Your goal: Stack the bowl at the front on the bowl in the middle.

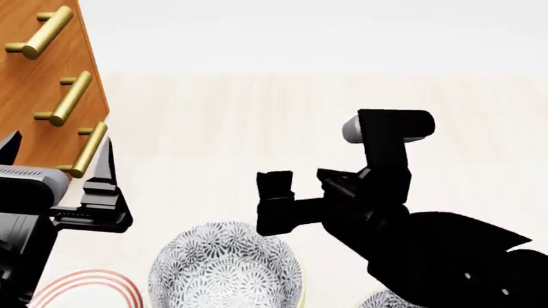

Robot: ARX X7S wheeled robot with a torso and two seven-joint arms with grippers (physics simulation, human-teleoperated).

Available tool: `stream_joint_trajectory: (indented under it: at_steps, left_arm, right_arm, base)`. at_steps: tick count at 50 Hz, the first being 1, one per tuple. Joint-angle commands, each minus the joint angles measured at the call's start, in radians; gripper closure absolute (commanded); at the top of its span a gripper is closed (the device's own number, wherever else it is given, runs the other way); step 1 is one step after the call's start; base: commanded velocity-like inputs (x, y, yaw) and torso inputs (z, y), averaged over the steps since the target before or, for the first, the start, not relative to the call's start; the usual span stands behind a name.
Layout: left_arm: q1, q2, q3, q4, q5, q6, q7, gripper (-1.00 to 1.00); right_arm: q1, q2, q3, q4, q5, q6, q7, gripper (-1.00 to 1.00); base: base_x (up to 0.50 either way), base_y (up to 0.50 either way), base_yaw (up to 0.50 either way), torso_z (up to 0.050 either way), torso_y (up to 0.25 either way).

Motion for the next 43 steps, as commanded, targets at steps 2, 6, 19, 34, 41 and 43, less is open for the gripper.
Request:
stream_joint_trajectory:
  at_steps: [2,6,19,34,41,43]
  left_arm:
    - [0.025,-0.005,0.001,0.03,0.023,0.077,-0.006,-1.0]
    - [0.037,-0.008,0.0,0.05,0.037,0.114,-0.009,-1.0]
    - [0.067,-0.015,0.016,0.071,0.093,0.247,-0.007,-1.0]
    - [0.085,-0.02,0.026,0.085,0.133,0.312,-0.022,-1.0]
    - [0.083,-0.022,0.031,0.081,0.129,0.311,-0.021,-1.0]
    - [0.081,-0.023,0.032,0.083,0.13,0.306,-0.023,-1.0]
  right_arm:
    - [-0.226,0.007,0.041,-0.315,-0.384,-0.443,0.212,-1.0]
    - [-0.275,0.009,0.038,-0.397,-0.48,-0.508,0.292,-1.0]
    - [-0.457,0.016,0.016,-0.521,-0.772,-0.785,0.417,-1.0]
    - [-0.477,0.018,0.011,-0.547,-0.852,-0.835,0.459,-1.0]
    - [-0.479,0.02,0.005,-0.549,-0.862,-0.832,0.461,-1.0]
    - [-0.478,0.02,0.004,-0.551,-0.862,-0.832,0.462,-1.0]
  base:
    - [0.0,0.0,0.0,0.0,0.0]
    - [0.0,0.0,0.0,0.0,0.0]
    - [0.0,0.0,0.0,0.0,0.0]
    - [0.0,0.0,0.0,0.0,0.0]
    - [0.0,0.0,0.0,0.0,0.0]
    - [0.0,0.0,0.0,0.0,0.0]
